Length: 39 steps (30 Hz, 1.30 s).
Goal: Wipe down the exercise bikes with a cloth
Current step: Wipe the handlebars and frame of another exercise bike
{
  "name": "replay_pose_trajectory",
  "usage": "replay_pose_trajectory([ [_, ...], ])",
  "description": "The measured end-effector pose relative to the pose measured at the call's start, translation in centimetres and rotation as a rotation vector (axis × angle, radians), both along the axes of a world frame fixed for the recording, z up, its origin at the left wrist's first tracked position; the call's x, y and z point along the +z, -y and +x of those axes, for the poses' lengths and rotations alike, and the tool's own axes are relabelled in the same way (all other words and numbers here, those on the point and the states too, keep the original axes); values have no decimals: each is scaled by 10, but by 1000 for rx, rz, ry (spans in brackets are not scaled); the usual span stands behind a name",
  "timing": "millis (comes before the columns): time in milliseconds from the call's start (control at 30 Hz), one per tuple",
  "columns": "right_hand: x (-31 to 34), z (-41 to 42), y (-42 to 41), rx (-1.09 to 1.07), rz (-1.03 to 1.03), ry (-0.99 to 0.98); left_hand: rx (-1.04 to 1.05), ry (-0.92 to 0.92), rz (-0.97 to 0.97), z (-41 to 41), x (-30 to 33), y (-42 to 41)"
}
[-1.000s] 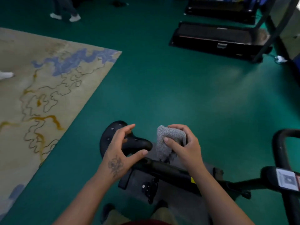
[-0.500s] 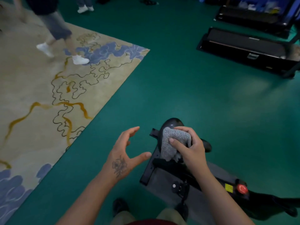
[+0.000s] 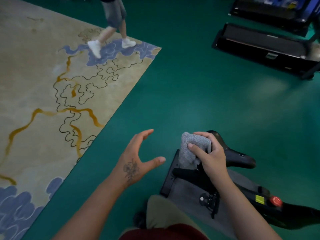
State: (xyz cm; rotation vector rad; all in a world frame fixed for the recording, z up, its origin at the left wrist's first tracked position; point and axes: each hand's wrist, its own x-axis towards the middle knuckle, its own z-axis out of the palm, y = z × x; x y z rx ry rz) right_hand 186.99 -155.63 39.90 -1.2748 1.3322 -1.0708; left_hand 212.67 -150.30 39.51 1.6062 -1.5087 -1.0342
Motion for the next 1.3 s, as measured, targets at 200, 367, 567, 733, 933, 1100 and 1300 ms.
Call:
replay_pose_trajectory([
  [200, -11, 31, 66, -29, 15, 39, -44, 36, 26, 30, -3, 67],
  [367, -29, 56, 147, -72, 29, 93, -83, 86, 37, 60, 0, 159],
  [567, -30, 68, 225, -113, 32, 114, -168, 119, 24, 68, 13, 275],
  [733, -18, 62, 271, -168, 24, 97, -254, 115, -2, 55, 14, 343],
  [933, -18, 54, 321, -344, 38, 71, -441, 81, -4, 43, 3, 440],
  [1100, -22, 61, 363, -534, 23, 31, -620, 54, 2, 27, -8, 530],
  [1300, -13, 67, 396, -815, 3, 6, -906, 47, 21, -2, -11, 619],
])
